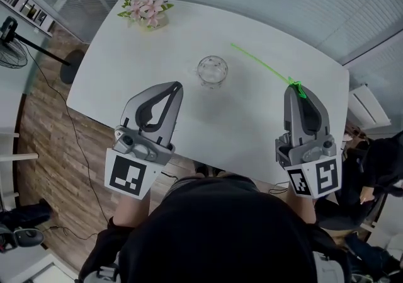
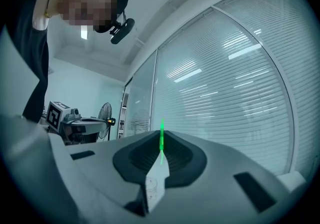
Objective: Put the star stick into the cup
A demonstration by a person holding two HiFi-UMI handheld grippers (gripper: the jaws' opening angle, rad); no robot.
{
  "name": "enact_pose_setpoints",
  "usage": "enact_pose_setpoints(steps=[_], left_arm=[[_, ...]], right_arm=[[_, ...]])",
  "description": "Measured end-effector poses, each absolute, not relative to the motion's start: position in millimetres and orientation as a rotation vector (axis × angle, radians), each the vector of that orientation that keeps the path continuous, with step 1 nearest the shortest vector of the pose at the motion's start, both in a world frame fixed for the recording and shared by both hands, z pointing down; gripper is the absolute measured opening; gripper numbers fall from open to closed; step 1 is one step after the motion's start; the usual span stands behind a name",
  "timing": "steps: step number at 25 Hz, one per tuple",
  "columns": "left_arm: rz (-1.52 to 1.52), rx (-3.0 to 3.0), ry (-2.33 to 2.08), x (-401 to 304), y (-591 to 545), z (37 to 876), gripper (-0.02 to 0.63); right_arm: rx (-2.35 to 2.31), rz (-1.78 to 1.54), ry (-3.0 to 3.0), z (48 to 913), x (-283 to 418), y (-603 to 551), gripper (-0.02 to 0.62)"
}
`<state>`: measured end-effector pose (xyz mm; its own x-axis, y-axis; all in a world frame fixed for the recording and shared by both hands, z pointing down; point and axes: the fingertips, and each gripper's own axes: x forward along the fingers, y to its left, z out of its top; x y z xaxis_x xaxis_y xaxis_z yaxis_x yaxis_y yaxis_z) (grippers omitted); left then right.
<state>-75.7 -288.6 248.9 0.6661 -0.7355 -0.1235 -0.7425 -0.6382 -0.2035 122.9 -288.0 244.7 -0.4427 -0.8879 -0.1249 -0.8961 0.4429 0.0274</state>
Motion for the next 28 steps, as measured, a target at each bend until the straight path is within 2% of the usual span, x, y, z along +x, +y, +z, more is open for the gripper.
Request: enact_pose_setpoints(steps=[28], left_arm=[[-0.048,-2.695,1.258,-76,-283,289,0.014]], right_arm=[[-1.45,-0.039,2.841,329,70,-302,0.023]])
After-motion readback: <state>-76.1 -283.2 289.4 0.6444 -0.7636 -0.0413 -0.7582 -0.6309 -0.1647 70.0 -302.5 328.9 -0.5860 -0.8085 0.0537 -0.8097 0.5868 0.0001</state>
